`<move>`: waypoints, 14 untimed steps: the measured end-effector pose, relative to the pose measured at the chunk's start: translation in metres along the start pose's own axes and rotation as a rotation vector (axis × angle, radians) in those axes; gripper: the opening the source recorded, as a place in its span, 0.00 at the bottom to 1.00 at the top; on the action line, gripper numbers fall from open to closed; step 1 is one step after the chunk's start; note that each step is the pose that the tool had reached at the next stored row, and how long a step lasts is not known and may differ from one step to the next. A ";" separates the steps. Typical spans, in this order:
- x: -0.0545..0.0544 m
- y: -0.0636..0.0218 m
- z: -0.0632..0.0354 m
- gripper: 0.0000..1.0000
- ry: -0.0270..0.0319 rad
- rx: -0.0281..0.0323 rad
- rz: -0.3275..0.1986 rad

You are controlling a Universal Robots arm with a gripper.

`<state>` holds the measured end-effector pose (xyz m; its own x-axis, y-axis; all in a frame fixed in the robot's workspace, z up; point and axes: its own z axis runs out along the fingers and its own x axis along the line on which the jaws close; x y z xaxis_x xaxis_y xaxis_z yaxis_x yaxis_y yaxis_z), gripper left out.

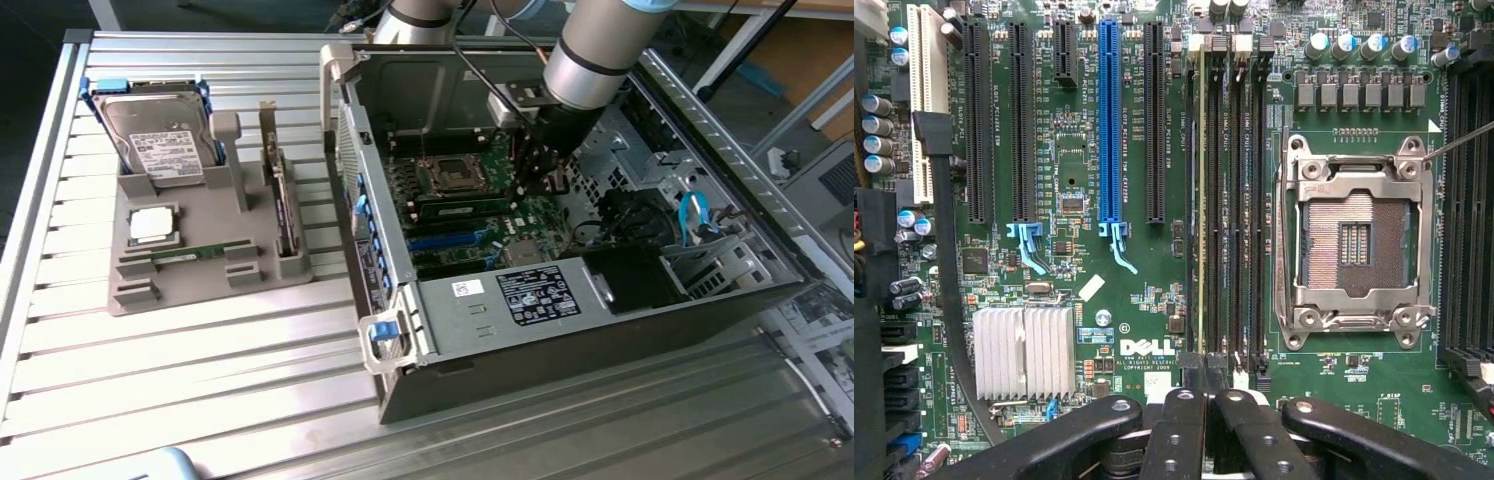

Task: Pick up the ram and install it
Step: 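Press down the ram until it locks into place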

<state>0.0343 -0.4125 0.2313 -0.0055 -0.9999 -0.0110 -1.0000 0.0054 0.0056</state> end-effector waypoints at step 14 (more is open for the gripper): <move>0.000 0.0000 -0.0086 0.11 0.0001 0.0001 0.000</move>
<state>0.0344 -0.4125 0.2399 -0.0055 -0.9999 -0.0109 -1.0000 0.0054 0.0055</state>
